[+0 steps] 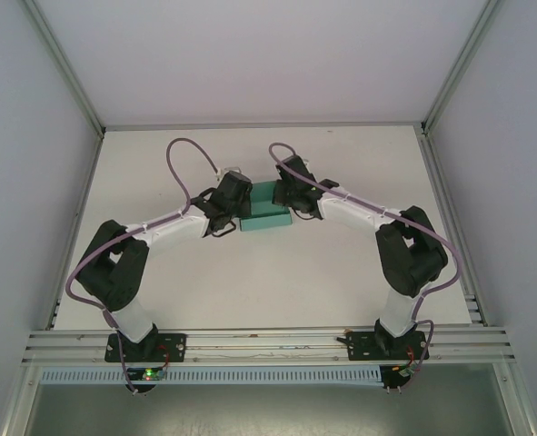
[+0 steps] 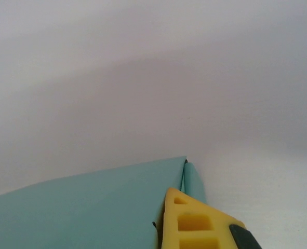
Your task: Assemble paper box
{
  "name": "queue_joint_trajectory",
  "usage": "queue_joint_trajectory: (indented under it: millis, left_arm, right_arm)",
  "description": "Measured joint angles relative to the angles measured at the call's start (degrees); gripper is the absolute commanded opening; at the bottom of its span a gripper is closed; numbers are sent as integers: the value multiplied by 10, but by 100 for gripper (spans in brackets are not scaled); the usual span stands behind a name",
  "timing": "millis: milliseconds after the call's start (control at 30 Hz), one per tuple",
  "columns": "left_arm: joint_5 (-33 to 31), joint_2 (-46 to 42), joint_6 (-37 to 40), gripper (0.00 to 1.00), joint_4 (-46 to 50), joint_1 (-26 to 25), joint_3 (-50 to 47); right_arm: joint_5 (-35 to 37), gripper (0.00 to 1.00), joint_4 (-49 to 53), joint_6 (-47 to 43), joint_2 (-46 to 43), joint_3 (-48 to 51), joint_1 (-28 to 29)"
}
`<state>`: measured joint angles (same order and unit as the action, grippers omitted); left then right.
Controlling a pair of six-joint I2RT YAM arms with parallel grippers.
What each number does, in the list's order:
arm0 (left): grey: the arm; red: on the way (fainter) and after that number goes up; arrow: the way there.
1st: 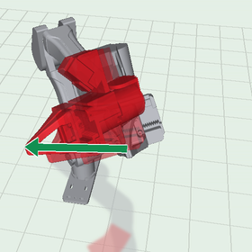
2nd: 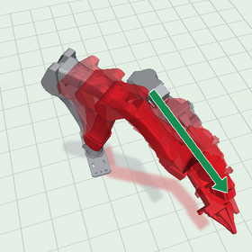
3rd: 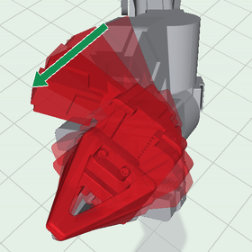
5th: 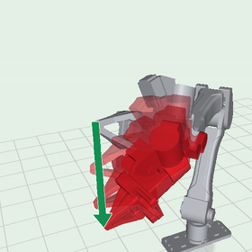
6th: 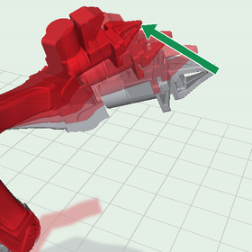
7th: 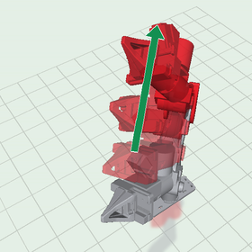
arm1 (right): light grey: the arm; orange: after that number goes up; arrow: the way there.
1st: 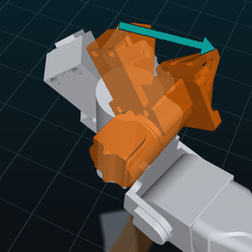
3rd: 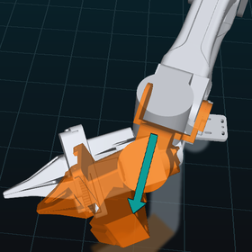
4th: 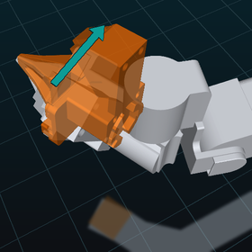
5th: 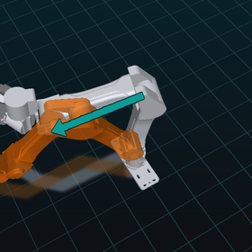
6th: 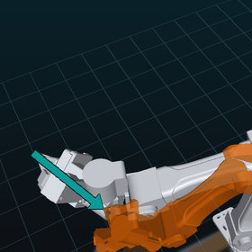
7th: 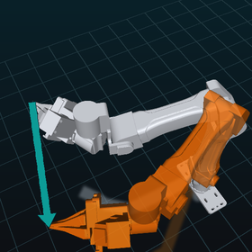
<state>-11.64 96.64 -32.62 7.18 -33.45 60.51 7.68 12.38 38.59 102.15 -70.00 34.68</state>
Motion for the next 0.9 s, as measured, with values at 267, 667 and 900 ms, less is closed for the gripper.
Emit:
queue_joint_trajectory:
  millis: [267, 667, 900]
  left_arm:
    - [21, -53, 7, 13, -44, -22, -79]
    - [94, -140, -2, 90, 19, -30, -122]
    - [96, -253, -32, 100, 67, -30, -128]
  right_arm:
    - [45, 4, -103, -57, -94, 154, 42]
    - [112, 5, -216, -105, -146, 252, 91]
    - [130, 5, -275, -103, -148, 289, 104]
